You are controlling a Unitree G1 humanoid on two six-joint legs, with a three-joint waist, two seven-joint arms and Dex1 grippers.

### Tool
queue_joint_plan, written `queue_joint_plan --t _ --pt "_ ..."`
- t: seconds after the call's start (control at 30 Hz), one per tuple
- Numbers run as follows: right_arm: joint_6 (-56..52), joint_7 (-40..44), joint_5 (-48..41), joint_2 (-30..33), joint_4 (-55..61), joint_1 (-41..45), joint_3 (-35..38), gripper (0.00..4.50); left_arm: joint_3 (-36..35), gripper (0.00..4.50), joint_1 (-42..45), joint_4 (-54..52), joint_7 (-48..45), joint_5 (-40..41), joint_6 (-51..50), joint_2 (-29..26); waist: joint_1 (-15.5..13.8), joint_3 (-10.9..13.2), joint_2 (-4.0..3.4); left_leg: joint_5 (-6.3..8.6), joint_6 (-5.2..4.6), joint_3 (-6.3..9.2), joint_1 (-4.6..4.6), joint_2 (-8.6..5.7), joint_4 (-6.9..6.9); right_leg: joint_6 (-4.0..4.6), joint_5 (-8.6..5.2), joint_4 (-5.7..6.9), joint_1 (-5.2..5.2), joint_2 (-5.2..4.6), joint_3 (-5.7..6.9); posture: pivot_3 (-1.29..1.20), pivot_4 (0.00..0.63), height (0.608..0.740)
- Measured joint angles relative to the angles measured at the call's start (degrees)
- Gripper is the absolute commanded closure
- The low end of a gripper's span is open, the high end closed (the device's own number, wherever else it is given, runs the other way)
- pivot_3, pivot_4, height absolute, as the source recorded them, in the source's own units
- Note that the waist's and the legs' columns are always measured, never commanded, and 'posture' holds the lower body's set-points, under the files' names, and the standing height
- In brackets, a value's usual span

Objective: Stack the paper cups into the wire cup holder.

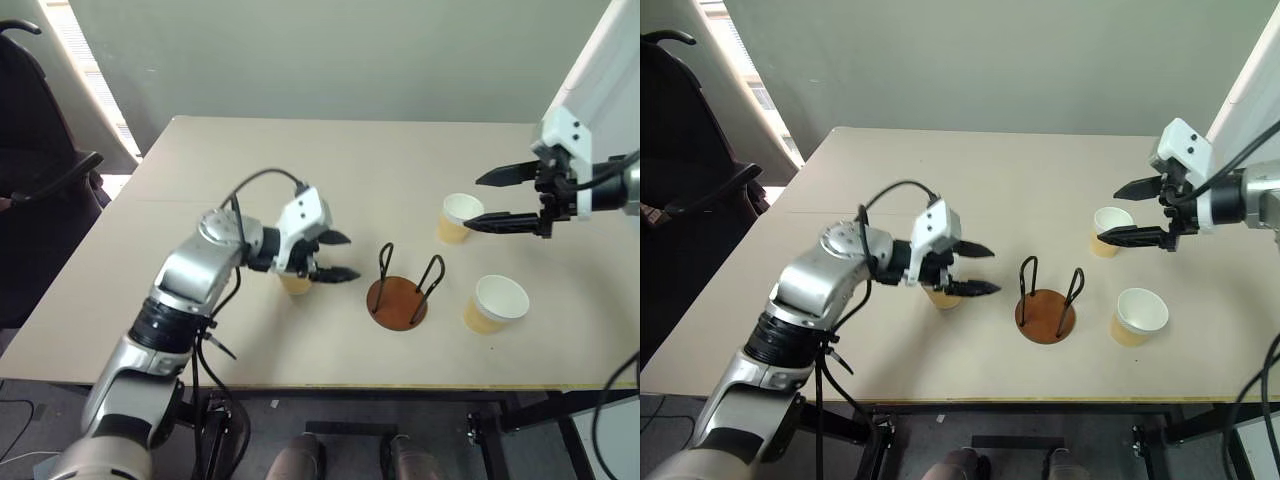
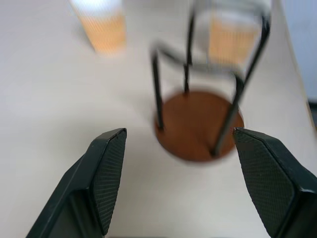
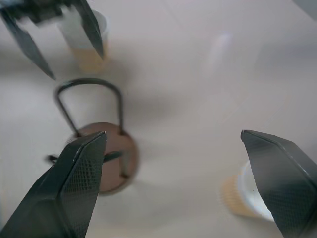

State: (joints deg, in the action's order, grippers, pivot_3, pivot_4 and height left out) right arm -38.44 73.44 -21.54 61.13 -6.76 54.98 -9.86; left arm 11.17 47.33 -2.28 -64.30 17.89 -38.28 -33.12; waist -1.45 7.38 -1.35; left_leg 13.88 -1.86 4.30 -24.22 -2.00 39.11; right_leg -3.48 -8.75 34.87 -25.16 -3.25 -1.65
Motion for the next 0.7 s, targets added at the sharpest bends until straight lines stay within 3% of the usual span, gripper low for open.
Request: queue_joint_plan --t 0.3,0.7 --pt "6.2 4.4 8.3 -5.6 -10.6 5.9 -4.4 0.0 -2.2 0.83 0.8 -3.1 0.8 5.1 -4.2 0.0 0.1 0.0 -0.01 -0.11 0.41 0.01 -0.15 0.04 -0.07 0.06 -0.04 -0.06 -0.24 0.02 0.03 0.0 0.15 0.74" --pt "25.2 1.0 27.3 -13.6 -33.9 11.5 -11.8 0.0 -8.4 0.83 2.6 0.3 -1.6 7.8 -1.6 -7.7 0.3 0.0 -0.03 0.11 0.59 0.15 -0.09 0.06 -0.14 0.18 -0.01 0.07 -0.33 0.05 0.06 0.0 0.15 0.74"
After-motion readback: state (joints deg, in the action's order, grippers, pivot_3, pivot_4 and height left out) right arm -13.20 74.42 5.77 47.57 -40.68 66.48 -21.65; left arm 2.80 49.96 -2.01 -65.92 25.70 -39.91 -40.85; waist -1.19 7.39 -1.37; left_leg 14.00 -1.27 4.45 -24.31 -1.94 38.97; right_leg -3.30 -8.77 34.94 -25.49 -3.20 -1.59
